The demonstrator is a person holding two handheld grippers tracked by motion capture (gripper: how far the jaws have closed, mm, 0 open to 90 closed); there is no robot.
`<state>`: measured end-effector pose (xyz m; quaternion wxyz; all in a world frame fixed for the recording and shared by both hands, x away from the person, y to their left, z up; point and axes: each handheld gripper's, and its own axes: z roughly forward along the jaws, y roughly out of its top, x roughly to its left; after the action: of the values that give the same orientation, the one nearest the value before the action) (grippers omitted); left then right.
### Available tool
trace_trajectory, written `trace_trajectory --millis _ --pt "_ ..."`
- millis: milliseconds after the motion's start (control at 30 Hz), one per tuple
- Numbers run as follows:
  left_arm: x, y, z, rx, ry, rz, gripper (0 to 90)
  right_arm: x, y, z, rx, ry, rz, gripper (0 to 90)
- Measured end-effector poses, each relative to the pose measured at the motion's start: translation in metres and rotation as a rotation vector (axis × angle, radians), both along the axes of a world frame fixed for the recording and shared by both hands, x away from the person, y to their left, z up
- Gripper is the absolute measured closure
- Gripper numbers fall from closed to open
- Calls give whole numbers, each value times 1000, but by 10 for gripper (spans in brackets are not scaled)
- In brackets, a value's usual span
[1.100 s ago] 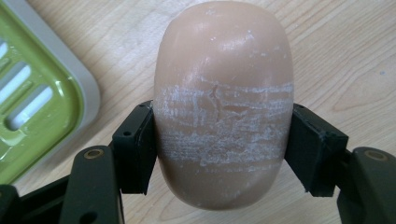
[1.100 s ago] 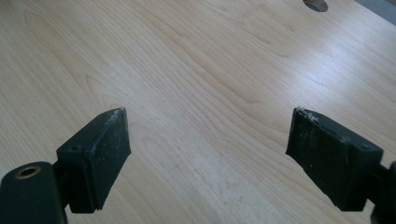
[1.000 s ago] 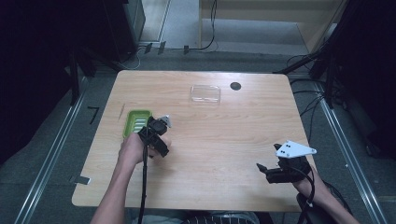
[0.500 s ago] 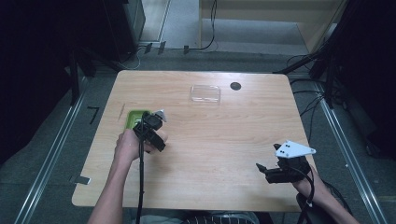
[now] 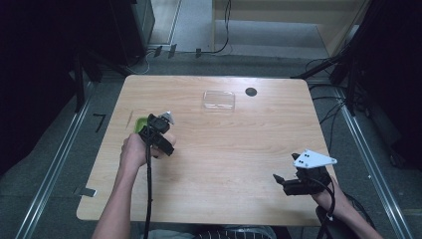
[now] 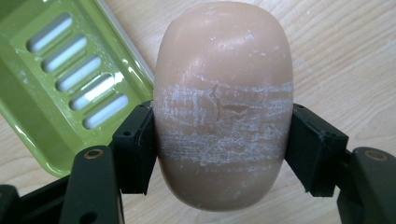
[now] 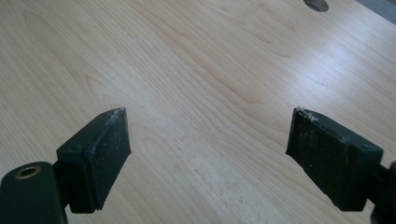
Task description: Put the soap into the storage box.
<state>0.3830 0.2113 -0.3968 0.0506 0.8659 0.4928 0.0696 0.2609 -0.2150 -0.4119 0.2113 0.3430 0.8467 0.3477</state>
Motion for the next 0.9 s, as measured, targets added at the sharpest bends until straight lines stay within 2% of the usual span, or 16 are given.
trace_trajectory --millis 333,667,900 --pt "5 4 0 1 -4 9 334 0 0 0 1 -2 0 134" --pt "14 11 9 -8 -51 39 334 0 0 0 2 -2 -2 134" --pt "19 12 10 -8 -55 39 334 0 0 0 4 -2 0 134"
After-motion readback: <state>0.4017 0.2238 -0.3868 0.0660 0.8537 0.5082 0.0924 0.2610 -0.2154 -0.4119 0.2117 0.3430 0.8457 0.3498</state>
